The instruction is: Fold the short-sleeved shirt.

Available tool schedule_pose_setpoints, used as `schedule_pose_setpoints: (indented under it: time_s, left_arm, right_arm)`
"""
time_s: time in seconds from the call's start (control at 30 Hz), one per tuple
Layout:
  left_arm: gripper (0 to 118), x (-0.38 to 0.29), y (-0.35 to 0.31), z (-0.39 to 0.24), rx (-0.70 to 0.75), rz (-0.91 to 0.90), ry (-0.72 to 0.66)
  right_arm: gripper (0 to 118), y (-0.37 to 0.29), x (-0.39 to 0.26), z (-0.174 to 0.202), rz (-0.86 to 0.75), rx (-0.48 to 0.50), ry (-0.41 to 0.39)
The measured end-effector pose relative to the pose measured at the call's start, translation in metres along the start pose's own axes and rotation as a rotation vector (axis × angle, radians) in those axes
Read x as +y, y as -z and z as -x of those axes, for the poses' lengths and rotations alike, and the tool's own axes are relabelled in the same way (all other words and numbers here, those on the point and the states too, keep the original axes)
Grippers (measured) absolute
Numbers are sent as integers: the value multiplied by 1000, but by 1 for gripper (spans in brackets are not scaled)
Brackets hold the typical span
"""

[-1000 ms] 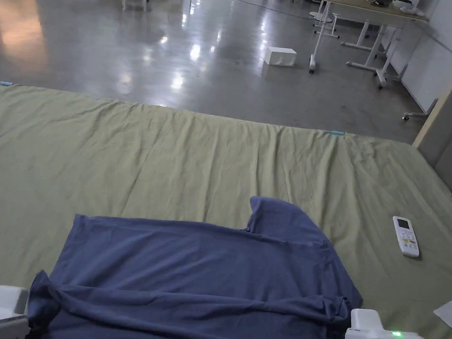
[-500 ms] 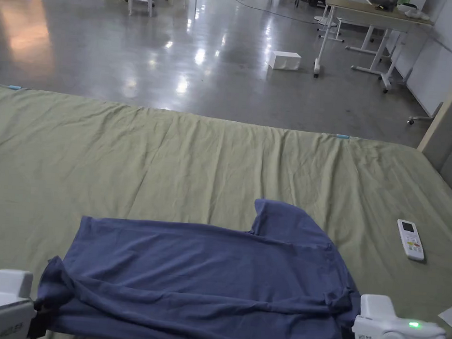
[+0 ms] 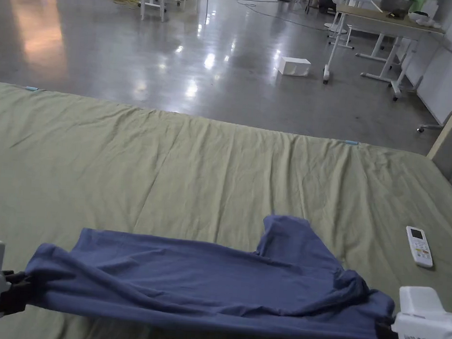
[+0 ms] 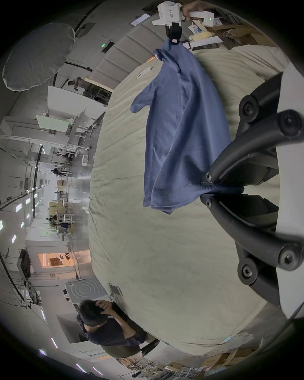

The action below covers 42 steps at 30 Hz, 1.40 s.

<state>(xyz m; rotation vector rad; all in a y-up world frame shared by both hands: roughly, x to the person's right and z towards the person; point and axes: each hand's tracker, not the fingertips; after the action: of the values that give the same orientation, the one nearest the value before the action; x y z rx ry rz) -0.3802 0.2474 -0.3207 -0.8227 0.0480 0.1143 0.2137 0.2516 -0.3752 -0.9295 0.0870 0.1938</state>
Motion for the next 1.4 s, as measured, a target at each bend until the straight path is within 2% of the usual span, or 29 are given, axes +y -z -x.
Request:
schedule_pose_setpoints:
  time_s: [0.2, 0.3, 0.37, 0.43, 0.67, 0.7, 0.73, 0.77, 0.8, 0.83, 0.87, 0.9, 0.93, 0.97, 1.17, 1.33, 1.4]
  left_arm:
    - [7, -55, -10, 19, -8, 84, -4]
    - [7, -89, 0, 24, -3, 158, -7]
    - [7, -112, 12, 28, 6, 203, -18]
    - [7, -129, 26, 28, 19, 238, 10]
    - [7, -141, 46, 27, 42, 248, 8]
    - [7, -141, 46, 27, 42, 247, 18]
    - [9, -142, 42, 25, 42, 246, 28]
    - [13, -141, 41, 25, 44, 244, 33]
    - [20, -140, 38, 24, 46, 240, 31]
    - [33, -138, 36, 23, 50, 231, 26]
    - [42, -135, 31, 20, 59, 216, 18]
    - [47, -132, 29, 19, 62, 198, 10]
    - [47, -127, 26, 17, 62, 176, 4]
    - [58, -122, 23, 14, 51, 140, -1]
    - [59, -77, 6, -22, 34, -104, 22]
    - [59, -41, -8, -65, 67, -336, 58]
    - [58, -32, -17, -81, 85, -431, 76]
  right_arm:
    - [6, -12, -59, 19, 69, 37, -36]
    - [6, -2, -98, 33, 132, 34, -56]
    - [6, 12, -124, 41, 179, 34, -40]
    - [6, 28, -144, 49, 207, 2, -61]
    - [7, 44, -157, 62, 178, -36, -67]
    - [9, 43, -157, 61, 163, -39, -59]
    - [16, 43, -156, 61, 165, -38, -57]
    - [34, 41, -153, 60, 171, -41, -53]
    - [47, 37, -150, 58, 167, -47, -46]
    - [60, 33, -147, 58, 145, -70, -40]
    - [68, 27, -142, 58, 119, -93, -34]
    - [72, 22, -137, 57, 90, -109, -21]
    - [72, 15, -130, 55, 48, -123, -5]
    - [81, 7, -122, 55, 4, -125, 6]
    - [82, -29, -71, 69, -347, -125, 90]
    - [82, -51, -36, 99, -610, -143, 104]
    - [74, -60, -27, 110, -708, -140, 111]
